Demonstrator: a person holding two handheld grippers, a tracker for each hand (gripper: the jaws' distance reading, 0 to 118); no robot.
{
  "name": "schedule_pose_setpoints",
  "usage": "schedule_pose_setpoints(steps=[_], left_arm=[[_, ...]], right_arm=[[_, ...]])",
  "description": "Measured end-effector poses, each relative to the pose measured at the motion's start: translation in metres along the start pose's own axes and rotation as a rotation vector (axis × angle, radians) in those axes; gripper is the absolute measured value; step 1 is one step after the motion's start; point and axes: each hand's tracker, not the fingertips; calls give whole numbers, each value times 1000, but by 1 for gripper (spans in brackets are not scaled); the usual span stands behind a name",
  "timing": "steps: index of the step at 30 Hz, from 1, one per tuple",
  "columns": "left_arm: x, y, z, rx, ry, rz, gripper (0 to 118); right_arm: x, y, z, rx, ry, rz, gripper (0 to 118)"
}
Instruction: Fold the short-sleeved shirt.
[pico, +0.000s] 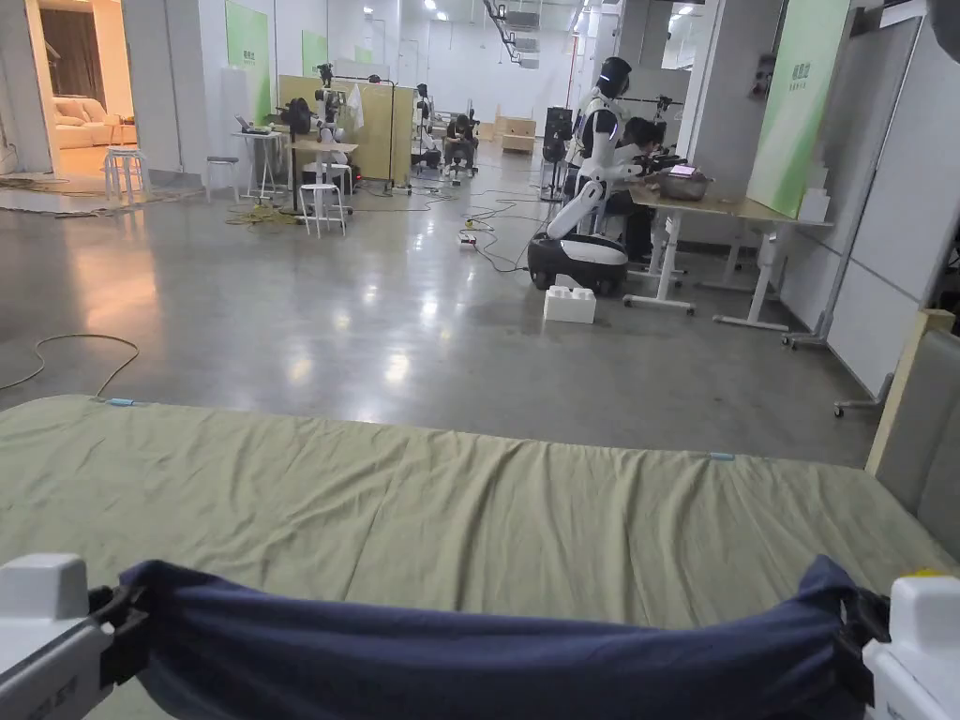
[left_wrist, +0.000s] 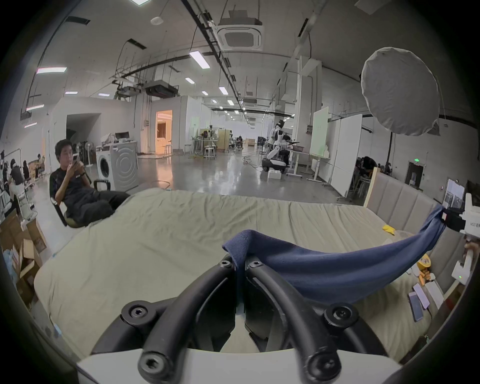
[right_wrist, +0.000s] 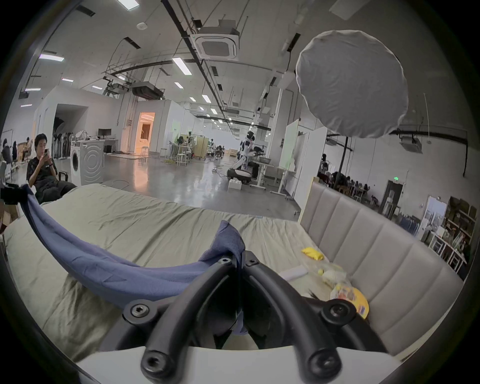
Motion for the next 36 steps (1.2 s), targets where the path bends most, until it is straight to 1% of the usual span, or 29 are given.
schedule_pose_setpoints(steps=[3,4,5,9,11,12,14,15,16,18,19,23,25,27,28,30,31,32,33,34,35,36], left_arm=[[-9,-22,20,-23,-2,13,5],[-11,-30,28,-30,-1,17,5],[-12,-38,36,-31,1,22,5],[-9,-69,67,-90,13,58,5],[-7,-88,78,-147,37,24,5],[-6,-99,81,-183,45,6,5],[-4,-120,85,-249,46,-14,5],[-6,-130,81,-292,41,-16,5],[-7,-140,78,-337,34,-5,5],[-8,-158,70,-420,29,11,5],[-7,-162,64,-454,27,0,5],[-5,-181,38,-583,29,2,5],[-3,-188,28,-610,47,-17,5],[-6,-201,15,-682,37,-40,5],[-6,-205,12,-684,48,-41,5],[-6,-208,11,-693,41,-25,5],[-18,-220,3,-696,28,-13,5],[-21,-221,2,-680,35,-24,6],[-22,-220,1,-658,38,-34,15],[-24,-214,-1,-621,26,-51,30],[-24,-209,-4,-597,19,-57,48],[-24,-201,-8,-557,24,-64,70]], right_arm=[[-4,-20,30,-29,0,23,2],[-5,-29,40,-48,1,11,2],[-7,-35,48,-45,-2,27,2],[-13,-69,76,-150,6,33,2],[-18,-86,85,-199,23,50,2],[-20,-96,88,-231,27,43,2],[-24,-113,89,-279,33,65,2],[-26,-125,88,-334,46,34,2],[-27,-134,87,-353,48,43,2],[-29,-157,78,-451,75,-4,2],[-29,-167,76,-485,46,-2,2],[-37,-205,58,-633,83,26,2],[-41,-218,53,-661,76,34,3],[-44,-229,49,-700,74,40,3],[-45,-233,46,-735,82,41,4],[-48,-234,46,-734,73,39,5],[-49,-231,48,-730,64,44,12],[-49,-225,49,-710,53,51,25],[-49,-219,49,-663,39,45,52],[-49,-212,49,-626,32,27,73],[-48,-202,47,-571,38,6,88],[-48,-192,46,-511,53,-21,96]])
